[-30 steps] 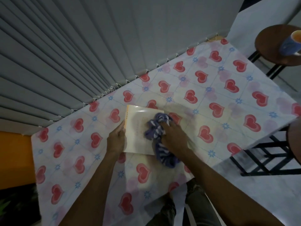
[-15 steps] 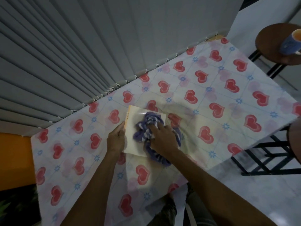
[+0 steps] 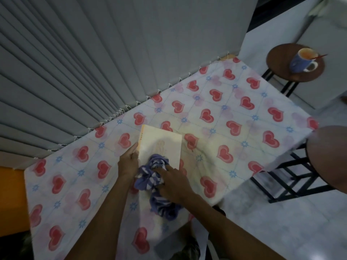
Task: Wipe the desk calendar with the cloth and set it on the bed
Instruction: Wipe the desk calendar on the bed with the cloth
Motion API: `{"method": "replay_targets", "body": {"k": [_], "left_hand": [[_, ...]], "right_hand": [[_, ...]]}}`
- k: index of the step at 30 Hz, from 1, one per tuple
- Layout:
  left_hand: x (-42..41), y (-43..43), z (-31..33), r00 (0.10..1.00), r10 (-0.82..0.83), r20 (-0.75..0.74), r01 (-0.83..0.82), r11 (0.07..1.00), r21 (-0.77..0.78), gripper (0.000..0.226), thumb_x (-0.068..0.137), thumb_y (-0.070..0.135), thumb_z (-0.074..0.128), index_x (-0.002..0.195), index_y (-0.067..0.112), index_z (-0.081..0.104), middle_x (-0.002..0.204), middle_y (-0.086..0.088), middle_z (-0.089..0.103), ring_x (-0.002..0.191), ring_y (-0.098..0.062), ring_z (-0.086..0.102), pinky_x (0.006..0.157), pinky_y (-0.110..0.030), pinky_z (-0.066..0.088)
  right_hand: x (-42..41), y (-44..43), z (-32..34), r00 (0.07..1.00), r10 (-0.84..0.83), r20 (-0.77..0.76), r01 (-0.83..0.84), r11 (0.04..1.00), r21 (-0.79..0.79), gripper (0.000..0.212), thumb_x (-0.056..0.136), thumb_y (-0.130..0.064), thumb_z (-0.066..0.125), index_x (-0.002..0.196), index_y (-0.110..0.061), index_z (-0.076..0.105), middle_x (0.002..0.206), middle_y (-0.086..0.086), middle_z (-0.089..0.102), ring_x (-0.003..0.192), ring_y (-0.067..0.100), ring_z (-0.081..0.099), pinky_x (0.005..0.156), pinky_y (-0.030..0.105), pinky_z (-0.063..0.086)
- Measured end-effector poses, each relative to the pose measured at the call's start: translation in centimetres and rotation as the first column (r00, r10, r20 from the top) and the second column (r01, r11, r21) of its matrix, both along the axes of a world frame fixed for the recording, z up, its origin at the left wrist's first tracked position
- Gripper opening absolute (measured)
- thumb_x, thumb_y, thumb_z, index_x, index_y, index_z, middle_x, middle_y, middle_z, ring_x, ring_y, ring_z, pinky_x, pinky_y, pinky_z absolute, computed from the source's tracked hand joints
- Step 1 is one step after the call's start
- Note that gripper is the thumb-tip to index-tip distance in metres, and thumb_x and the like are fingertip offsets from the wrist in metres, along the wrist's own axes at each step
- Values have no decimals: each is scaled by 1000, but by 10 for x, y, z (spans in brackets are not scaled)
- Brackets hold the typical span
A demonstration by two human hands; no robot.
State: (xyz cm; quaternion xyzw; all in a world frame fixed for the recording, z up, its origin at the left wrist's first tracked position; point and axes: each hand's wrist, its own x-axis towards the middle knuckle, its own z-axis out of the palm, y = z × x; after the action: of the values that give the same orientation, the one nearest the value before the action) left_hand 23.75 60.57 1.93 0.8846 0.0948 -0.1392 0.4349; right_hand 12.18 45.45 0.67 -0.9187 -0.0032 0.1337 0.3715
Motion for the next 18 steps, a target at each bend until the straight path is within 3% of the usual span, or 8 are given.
{"method": "replay_targets", "body": {"k": [4, 7, 10, 12, 15, 18], "left_hand": [[-4, -6, 17, 992, -70, 106, 63, 996, 68, 41, 100, 14, 46, 140, 15, 55, 144, -10, 55, 130, -30, 51, 105, -32, 37], [-1, -15, 35, 957, -189, 219, 147, 970, 195, 35, 101, 15, 44, 130, 10, 63, 128, -11, 66, 113, -29, 60, 88, -27, 41], [2, -29, 59, 903, -275, 330, 179, 939, 292, 28, 103, 19, 44, 120, 14, 66, 106, -10, 72, 88, -21, 61, 73, -27, 39], [2, -35, 74, 842, -342, 417, 192, 913, 360, 26, 103, 21, 43, 115, 19, 66, 94, -10, 72, 80, -25, 63, 67, -27, 39], [2, -37, 91, 784, -436, 442, 255, 875, 411, 30, 103, 21, 41, 123, 25, 63, 103, -11, 71, 89, -32, 66, 68, -31, 42], [3, -40, 100, 775, -523, 355, 311, 805, 506, 36, 101, 20, 42, 133, 26, 57, 119, -14, 68, 102, -38, 65, 81, -38, 49]], "right_hand": [[-7, 5, 12, 998, 49, -26, -47, 995, 90, 56, 90, -28, 61, 143, -16, 45, 130, 17, 57, 110, 38, 57, 91, 45, 50], [-9, 2, 25, 1000, 3, 0, -3, 992, 123, 55, 92, -27, 61, 144, -15, 46, 135, 18, 57, 116, 38, 56, 94, 43, 46], [-6, -9, 38, 991, -102, 81, 93, 990, 106, 51, 91, -28, 63, 139, -18, 50, 124, 15, 62, 104, 37, 60, 78, 36, 44], [-6, -18, 47, 977, -149, 150, 134, 985, 108, 43, 89, -25, 64, 131, -17, 57, 113, 15, 64, 95, 39, 61, 71, 36, 45], [-10, -35, 54, 950, -200, 241, 189, 980, 69, 36, 91, -20, 66, 125, -9, 62, 111, 21, 67, 94, 44, 62, 74, 46, 52], [-16, -51, 59, 939, -243, 245, 242, 970, 34, 43, 94, -31, 60, 132, -11, 58, 122, 18, 66, 104, 42, 61, 85, 47, 51]]}}
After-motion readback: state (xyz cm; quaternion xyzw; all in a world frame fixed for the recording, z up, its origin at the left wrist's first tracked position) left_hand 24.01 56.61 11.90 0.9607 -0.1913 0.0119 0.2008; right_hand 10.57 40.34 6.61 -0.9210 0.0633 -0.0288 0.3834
